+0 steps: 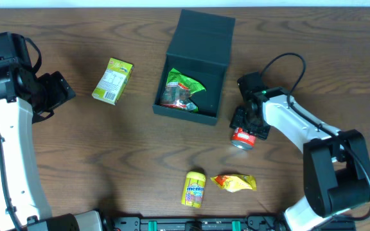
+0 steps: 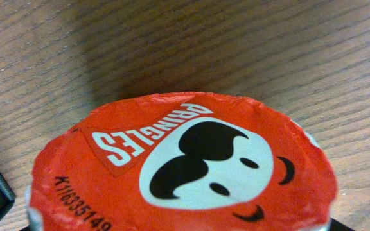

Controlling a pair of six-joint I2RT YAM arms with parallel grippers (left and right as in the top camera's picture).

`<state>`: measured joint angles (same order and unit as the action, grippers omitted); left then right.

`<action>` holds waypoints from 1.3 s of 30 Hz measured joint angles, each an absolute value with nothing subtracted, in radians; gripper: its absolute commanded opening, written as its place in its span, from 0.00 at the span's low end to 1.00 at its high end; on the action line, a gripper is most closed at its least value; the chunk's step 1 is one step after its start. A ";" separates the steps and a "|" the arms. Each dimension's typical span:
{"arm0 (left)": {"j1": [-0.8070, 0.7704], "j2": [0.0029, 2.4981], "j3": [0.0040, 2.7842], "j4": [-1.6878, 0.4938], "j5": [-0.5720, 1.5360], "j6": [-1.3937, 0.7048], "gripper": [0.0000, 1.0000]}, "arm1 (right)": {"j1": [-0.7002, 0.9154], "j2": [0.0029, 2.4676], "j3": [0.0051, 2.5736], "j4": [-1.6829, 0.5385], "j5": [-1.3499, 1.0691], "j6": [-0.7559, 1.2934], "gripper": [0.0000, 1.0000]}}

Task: Pack container
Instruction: 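Grasp the Pringles can and carry it into the black box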

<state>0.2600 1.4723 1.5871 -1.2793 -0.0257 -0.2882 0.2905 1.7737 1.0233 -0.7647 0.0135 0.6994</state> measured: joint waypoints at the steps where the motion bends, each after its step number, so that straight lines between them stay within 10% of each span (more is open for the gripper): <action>1: 0.260 1.472 1.587 -1.279 -0.026 -0.288 0.95 | 0.291 1.773 1.023 -0.765 0.014 0.699 0.66; 39: 0.260 1.472 1.587 -1.279 -0.026 -0.288 0.95 | 0.416 1.791 1.604 -1.042 -0.029 0.676 0.69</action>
<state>0.2600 1.4723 1.5871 -1.2789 -0.0261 -0.2882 0.4164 1.7912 1.6039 -1.0420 -0.0288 0.6758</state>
